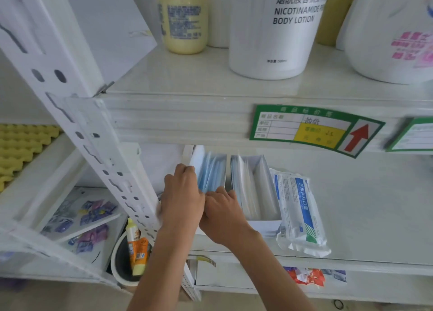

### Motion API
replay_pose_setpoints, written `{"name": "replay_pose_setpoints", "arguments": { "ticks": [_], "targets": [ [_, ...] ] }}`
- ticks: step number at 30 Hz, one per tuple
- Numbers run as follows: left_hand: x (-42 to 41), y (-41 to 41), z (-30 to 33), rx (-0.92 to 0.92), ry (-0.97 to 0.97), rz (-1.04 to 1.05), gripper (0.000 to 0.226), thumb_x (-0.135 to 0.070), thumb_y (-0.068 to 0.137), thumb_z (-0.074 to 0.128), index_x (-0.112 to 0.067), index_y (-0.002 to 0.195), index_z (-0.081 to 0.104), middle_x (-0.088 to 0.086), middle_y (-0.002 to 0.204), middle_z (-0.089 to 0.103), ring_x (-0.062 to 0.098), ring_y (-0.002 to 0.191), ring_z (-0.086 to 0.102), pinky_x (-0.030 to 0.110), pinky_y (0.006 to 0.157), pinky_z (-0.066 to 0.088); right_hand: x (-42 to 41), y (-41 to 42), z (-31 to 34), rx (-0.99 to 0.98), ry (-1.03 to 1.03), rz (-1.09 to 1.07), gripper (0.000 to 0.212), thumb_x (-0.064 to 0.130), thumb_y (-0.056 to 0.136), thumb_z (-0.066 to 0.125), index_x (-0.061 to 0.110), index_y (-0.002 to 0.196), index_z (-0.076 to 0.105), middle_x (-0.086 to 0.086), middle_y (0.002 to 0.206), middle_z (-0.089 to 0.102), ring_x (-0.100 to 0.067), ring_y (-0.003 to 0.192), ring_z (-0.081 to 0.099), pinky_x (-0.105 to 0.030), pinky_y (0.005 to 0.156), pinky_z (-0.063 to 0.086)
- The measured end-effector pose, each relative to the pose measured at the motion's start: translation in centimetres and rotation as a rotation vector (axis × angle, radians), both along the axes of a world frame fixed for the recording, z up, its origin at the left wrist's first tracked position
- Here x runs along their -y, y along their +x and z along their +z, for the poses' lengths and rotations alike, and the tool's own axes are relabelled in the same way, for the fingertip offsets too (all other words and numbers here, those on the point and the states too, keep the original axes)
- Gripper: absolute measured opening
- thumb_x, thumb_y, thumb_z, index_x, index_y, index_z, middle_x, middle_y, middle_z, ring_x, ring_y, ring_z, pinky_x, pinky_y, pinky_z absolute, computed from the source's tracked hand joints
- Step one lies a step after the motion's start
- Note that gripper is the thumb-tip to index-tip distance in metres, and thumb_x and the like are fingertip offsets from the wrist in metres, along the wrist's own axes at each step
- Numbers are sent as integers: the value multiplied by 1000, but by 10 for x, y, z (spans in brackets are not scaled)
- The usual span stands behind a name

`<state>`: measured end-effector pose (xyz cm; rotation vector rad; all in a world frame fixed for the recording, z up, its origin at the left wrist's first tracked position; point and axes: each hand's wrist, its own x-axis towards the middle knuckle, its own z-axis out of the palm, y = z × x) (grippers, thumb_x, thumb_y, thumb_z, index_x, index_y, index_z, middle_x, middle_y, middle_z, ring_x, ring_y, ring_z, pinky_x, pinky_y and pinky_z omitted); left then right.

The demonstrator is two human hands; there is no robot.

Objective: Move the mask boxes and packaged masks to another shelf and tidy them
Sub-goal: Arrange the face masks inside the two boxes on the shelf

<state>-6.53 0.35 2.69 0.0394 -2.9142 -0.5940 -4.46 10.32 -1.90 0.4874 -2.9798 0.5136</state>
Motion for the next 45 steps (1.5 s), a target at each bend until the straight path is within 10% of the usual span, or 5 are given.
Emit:
{"name": "replay_pose_setpoints", "arguments": {
  "ticks": [9, 12, 16, 28, 45],
  "targets": [
    [6, -11, -8, 239, -30, -150, 24, -17, 97, 40, -17, 73, 38, 2, 77, 49, 27, 76, 54, 40, 65, 44, -18, 15, -1, -24, -68, -22, 24, 11, 90, 38, 21, 95, 59, 2, 86, 68, -23, 93, 57, -39, 94, 41],
    [4, -5, -14, 187, -54, -161, 6, -12, 97, 44, -12, 99, 50, 3, 90, 55, 25, 81, 55, 37, 64, 42, -19, 19, -9, -123, -89, -125, 33, 11, 82, 49, 17, 110, 67, 3, 103, 73, -23, 106, 62, -38, 97, 45],
    [-1, 5, -22, 27, -185, -84, 62, -9, 91, 59, -12, 148, 35, 4, 135, 56, 26, 108, 61, 36, 80, 50, -17, 22, -17, -136, 16, -238, 11, 21, 80, 66, 17, 88, 71, 0, 103, 73, -27, 106, 62, -41, 99, 47],
    [6, 6, -40, 122, -217, -243, 53, -39, 99, 47, -37, 149, 31, 4, 161, 25, 30, 142, 31, 52, 112, 32, -12, 19, -4, 75, -216, -251, 55, 5, 83, 47, 24, 134, 39, 13, 123, 66, -15, 142, 30, -58, 121, -11],
    [10, 6, -73, -10, 162, -114, 45, 4, 91, 61, -2, 135, 59, 22, 154, 40, 40, 143, 36, 52, 114, 40, -9, 1, 9, 11, 69, -305, 60, 66, 95, 33, 26, 138, 40, -1, 105, 72, -27, 123, 50, -60, 114, 13]
  ]
}}
